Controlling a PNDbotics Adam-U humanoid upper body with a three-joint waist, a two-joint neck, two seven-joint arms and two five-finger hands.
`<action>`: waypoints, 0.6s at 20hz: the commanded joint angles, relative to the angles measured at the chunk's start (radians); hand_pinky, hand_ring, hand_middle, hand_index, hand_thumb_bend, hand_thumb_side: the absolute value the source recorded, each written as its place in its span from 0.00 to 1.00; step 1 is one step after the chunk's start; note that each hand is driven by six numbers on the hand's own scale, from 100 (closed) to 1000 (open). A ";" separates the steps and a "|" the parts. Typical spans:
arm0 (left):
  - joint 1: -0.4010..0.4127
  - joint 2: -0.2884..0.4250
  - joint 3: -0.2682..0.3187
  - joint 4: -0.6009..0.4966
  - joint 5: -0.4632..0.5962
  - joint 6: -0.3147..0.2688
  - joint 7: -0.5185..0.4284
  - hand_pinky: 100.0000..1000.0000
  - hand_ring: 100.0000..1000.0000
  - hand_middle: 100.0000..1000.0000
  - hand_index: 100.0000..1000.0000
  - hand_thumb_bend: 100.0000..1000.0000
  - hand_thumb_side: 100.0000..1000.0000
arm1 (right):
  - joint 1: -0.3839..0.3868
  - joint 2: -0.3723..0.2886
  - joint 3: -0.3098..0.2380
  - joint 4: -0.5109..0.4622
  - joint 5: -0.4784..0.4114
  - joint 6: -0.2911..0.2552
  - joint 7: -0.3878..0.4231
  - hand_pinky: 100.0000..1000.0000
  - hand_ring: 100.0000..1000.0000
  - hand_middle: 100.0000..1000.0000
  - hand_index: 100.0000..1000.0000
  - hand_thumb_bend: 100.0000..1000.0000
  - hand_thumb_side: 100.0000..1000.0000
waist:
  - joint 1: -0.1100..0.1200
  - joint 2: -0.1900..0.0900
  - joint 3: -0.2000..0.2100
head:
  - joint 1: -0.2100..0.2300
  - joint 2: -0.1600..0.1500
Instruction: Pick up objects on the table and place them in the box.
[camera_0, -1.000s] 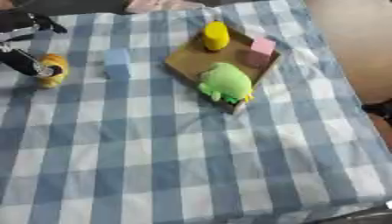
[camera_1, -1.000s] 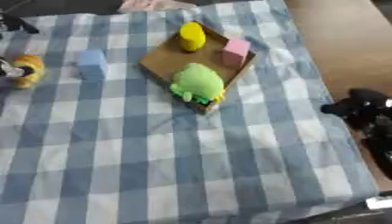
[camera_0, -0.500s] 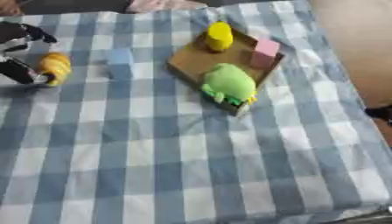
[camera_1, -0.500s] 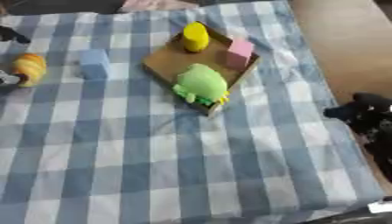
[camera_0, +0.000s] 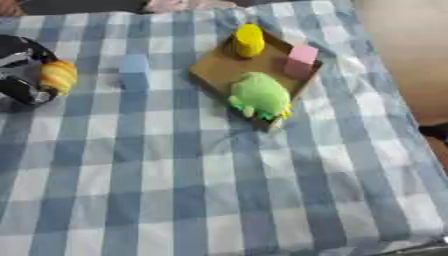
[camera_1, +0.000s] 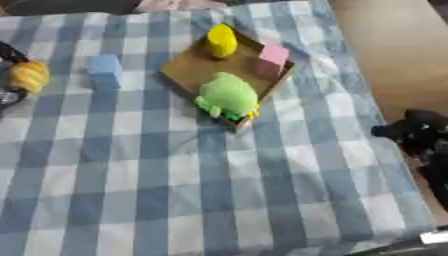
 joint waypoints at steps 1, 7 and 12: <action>-0.008 0.018 0.008 -0.003 0.009 0.004 0.043 0.83 0.71 0.56 0.70 0.11 0.14 | -0.002 -0.007 -0.010 -0.020 0.004 0.007 0.000 0.90 0.78 0.69 0.89 0.00 0.46 | -0.002 -0.012 -0.001 | 0.001 -0.011; -0.012 0.018 0.009 -0.017 0.005 0.019 0.108 0.80 0.67 0.52 0.66 0.03 0.10 | 0.000 -0.007 -0.011 -0.020 0.006 0.008 0.000 0.90 0.78 0.70 0.89 0.00 0.46 | -0.002 -0.015 0.002 | -0.001 -0.006; -0.042 0.014 0.020 -0.075 0.023 0.029 0.150 0.79 0.64 0.49 0.64 0.00 0.10 | 0.004 -0.013 -0.011 -0.020 0.000 0.005 -0.002 0.90 0.78 0.70 0.89 0.00 0.45 | -0.001 -0.022 0.003 | -0.010 0.000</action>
